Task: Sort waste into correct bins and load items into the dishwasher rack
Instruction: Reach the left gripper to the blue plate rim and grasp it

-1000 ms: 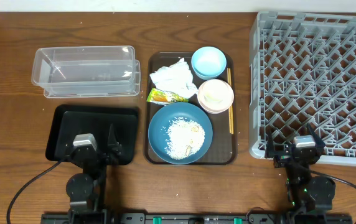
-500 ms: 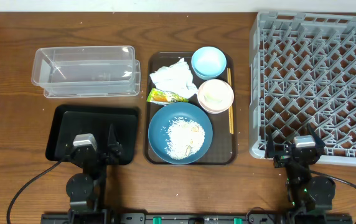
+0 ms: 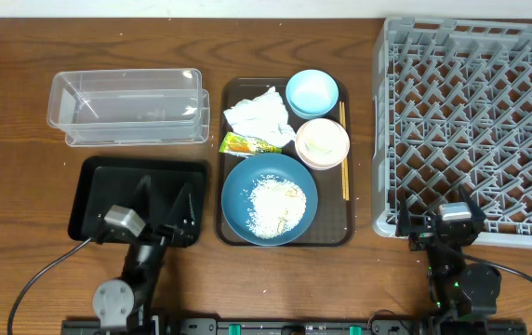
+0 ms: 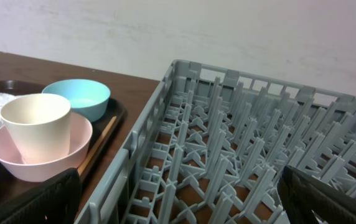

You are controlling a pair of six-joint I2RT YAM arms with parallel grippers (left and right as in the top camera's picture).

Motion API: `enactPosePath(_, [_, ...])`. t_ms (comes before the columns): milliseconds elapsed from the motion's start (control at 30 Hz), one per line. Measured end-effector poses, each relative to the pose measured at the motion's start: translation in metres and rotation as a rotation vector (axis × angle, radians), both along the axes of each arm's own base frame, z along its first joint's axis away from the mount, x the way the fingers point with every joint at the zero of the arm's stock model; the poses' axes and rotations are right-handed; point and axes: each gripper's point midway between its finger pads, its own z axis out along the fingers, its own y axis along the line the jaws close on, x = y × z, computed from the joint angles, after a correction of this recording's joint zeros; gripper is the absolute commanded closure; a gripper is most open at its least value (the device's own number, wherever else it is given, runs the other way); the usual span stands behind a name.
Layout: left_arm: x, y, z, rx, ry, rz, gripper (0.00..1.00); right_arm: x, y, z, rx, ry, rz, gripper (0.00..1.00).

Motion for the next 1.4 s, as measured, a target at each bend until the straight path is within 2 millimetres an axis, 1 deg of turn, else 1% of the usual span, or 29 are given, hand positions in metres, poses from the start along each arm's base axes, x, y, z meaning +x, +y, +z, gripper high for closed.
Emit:
enactPosePath(100, [-0.007,-0.004,0.022,-0.019,-0.088,-0.032,0.1,0.0,0.0,0.0,0.0,-0.001,0.0,0.01])
enactPosePath(200, [-0.009,-0.005,0.027,-0.029,-0.098,-0.042,0.09,0.0,0.0,0.0,0.0,0.0,0.0,0.01])
enactPosePath(267, [-0.006,-0.006,0.029,-0.031,-0.071,-0.043,0.09,0.0,0.0,0.0,0.0,0.0,0.0,0.01])
enactPosePath(333, [0.0,-0.006,0.03,-0.032,-0.002,-0.047,0.1,0.0,0.0,0.0,0.0,0.0,0.0,0.01])
enactPosePath(367, [0.005,-0.007,0.029,-0.026,0.059,-0.053,0.09,0.0,0.0,0.0,0.0,0.0,0.0,0.01])
enactPosePath(467, [0.018,-0.014,0.025,0.012,0.285,-0.09,0.09,0.0,0.0,0.0,0.0,0.0,-0.002,0.01])
enactPosePath(500, [0.022,-0.017,0.023,0.027,0.389,-0.114,0.1,0.0,0.0,0.0,0.0,0.001,-0.003,0.01])
enactPosePath(533, [0.026,-0.022,0.023,0.041,0.471,-0.143,0.09,0.0,-0.001,0.0,0.0,-0.001,-0.003,0.01])
enactPosePath(600, [0.035,-0.033,0.031,0.055,0.596,-0.228,0.1,0.0,-0.001,0.0,-0.001,0.0,-0.003,0.01])
enactPosePath(667, [0.046,-0.047,0.045,0.053,0.648,-0.334,0.09,0.0,0.0,0.0,-0.001,0.0,-0.003,0.01])
enactPosePath(733, [0.058,-0.062,0.06,0.053,0.635,-0.45,0.09,0.0,-0.001,0.0,-0.001,0.0,-0.003,0.01])
enactPosePath(800, [0.067,-0.076,0.064,0.06,0.624,-0.543,0.1,0.0,0.0,0.0,-0.001,0.0,-0.003,0.01])
enactPosePath(867, [0.071,-0.091,0.051,0.069,0.673,-0.599,0.09,0.0,-0.001,0.0,-0.001,0.0,-0.003,0.01])
enactPosePath(933, [0.069,-0.106,0.03,0.082,0.761,-0.626,0.09,0.0,0.0,0.0,-0.001,0.0,-0.003,0.01])
enactPosePath(1033, [0.056,-0.128,-0.013,0.173,0.972,-0.591,0.09,0.0,-0.001,0.0,-0.001,0.0,-0.003,0.01])
enactPosePath(1100, [0.046,-0.136,-0.034,0.287,1.097,-0.54,0.1,0.0,0.0,0.0,-0.001,0.0,-0.003,0.01])
enactPosePath(1167, [0.041,-0.139,-0.043,0.404,1.184,-0.479,0.09,0.0,0.0,0.0,-0.001,0.0,-0.003,0.01])
enactPosePath(1233, [0.045,-0.144,-0.045,0.515,1.22,-0.418,0.1,0.0,0.0,0.0,-0.001,0.0,-0.003,0.01])
enactPosePath(1333, [0.057,-0.161,-0.042,0.612,1.186,-0.381,0.1,0.0,-0.001,0.0,-0.001,0.0,-0.003,0.01])
enactPosePath(1400, [0.057,-0.175,-0.047,0.65,1.173,-0.393,0.09,0.0,-0.001,0.0,-0.001,0.0,-0.003,0.01])
